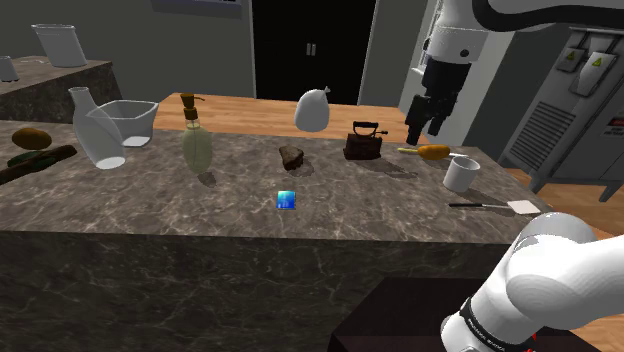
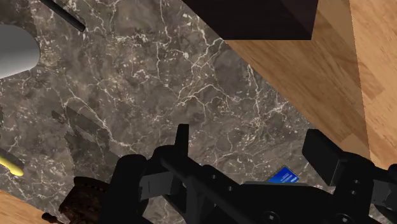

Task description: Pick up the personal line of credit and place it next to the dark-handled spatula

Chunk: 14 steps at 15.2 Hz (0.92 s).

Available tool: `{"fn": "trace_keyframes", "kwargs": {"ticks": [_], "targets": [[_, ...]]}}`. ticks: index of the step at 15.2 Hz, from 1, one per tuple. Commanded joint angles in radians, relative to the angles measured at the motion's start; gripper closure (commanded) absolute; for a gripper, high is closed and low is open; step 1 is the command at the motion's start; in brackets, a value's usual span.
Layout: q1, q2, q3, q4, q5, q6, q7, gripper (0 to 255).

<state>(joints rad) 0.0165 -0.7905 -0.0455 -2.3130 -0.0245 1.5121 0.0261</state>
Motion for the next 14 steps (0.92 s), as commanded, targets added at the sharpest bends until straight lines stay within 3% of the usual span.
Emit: {"fn": "trace_keyframes", "kwargs": {"ticks": [1, 8, 14], "targets": [[0.0, 0.0, 0.0, 0.0, 0.0, 0.0, 0.0, 0], [-0.013, 0.126, 0.127, -0.066, 0.061, 0.221, 0.231, 0], [-0.035, 0.299, 0.23, -0.052, 0.073, 0.404, 0.429, 0]]}}
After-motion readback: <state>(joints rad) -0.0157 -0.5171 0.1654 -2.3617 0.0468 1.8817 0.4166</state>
